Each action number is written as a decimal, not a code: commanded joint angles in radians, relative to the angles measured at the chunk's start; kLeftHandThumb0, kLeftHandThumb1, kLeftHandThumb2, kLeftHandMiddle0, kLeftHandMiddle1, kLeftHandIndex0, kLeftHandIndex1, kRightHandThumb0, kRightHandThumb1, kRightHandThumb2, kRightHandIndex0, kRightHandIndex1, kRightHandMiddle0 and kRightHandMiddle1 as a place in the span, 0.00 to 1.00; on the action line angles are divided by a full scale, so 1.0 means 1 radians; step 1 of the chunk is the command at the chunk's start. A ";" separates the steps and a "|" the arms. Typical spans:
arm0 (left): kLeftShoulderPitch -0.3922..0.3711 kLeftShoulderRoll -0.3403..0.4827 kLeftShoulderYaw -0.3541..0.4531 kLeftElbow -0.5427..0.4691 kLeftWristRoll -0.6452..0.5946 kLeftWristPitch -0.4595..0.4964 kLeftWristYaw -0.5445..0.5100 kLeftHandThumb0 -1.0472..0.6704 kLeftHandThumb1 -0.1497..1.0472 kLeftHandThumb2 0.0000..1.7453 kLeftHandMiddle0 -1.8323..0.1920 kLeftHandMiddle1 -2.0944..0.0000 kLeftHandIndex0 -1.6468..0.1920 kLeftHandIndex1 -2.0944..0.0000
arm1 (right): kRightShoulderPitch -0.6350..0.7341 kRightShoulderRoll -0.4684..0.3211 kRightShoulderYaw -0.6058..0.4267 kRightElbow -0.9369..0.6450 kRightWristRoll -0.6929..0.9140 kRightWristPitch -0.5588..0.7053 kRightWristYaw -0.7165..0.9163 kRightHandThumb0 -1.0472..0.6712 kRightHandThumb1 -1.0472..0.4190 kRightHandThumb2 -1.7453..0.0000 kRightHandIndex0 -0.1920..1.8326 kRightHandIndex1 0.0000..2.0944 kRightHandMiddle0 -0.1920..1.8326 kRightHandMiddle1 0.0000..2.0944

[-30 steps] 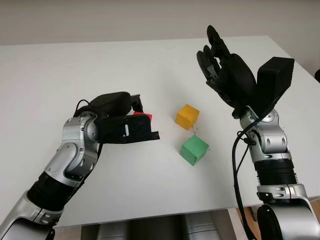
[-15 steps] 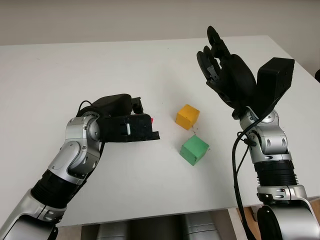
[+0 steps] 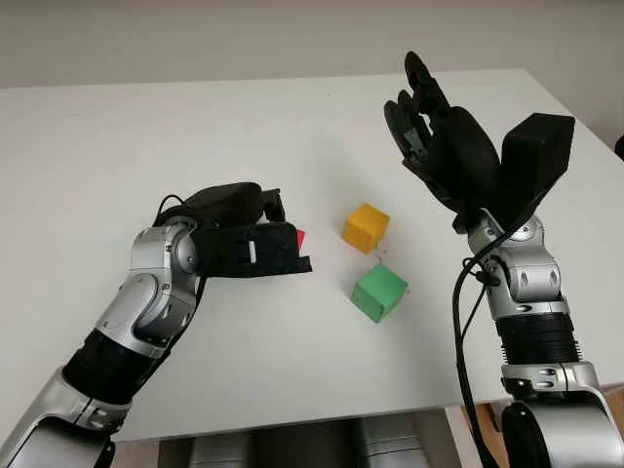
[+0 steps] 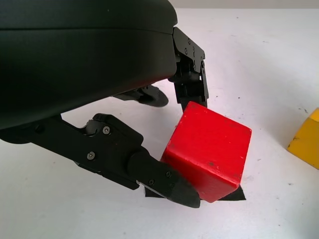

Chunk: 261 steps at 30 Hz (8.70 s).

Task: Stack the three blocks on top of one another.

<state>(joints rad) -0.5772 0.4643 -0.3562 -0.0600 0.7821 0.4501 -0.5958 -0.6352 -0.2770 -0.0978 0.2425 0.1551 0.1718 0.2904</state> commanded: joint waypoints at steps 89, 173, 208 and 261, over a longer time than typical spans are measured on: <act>0.195 0.016 -0.078 -0.290 0.336 -0.216 0.048 0.03 1.00 0.18 0.94 0.97 0.79 0.95 | 0.003 -0.005 -0.007 -0.018 0.001 -0.016 0.009 0.27 0.00 0.74 0.00 0.01 0.03 0.03; 0.190 -0.092 0.521 -0.084 -0.534 -0.105 0.557 0.11 1.00 0.42 0.99 0.97 0.95 0.97 | -0.128 -0.269 0.472 0.323 -0.778 -0.909 0.011 0.13 0.09 0.97 0.19 0.04 0.27 0.08; 0.213 -0.084 0.494 -0.116 -0.526 -0.060 0.551 0.13 1.00 0.40 0.98 0.97 0.96 0.98 | -0.184 -0.246 0.593 0.498 -1.027 -0.992 -0.442 0.34 0.09 0.97 0.33 0.06 0.35 0.61; 0.205 -0.091 0.487 -0.085 -0.522 -0.100 0.557 0.14 1.00 0.38 0.97 0.98 0.96 0.98 | -0.351 -0.051 0.516 0.704 -0.717 -0.819 -0.102 0.35 0.09 0.97 0.30 0.04 0.32 0.70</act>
<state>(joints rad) -0.3581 0.3745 0.1303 -0.1447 0.2638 0.3613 -0.0450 -0.9537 -0.3379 0.4181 0.9362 -0.5605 -0.6357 0.1978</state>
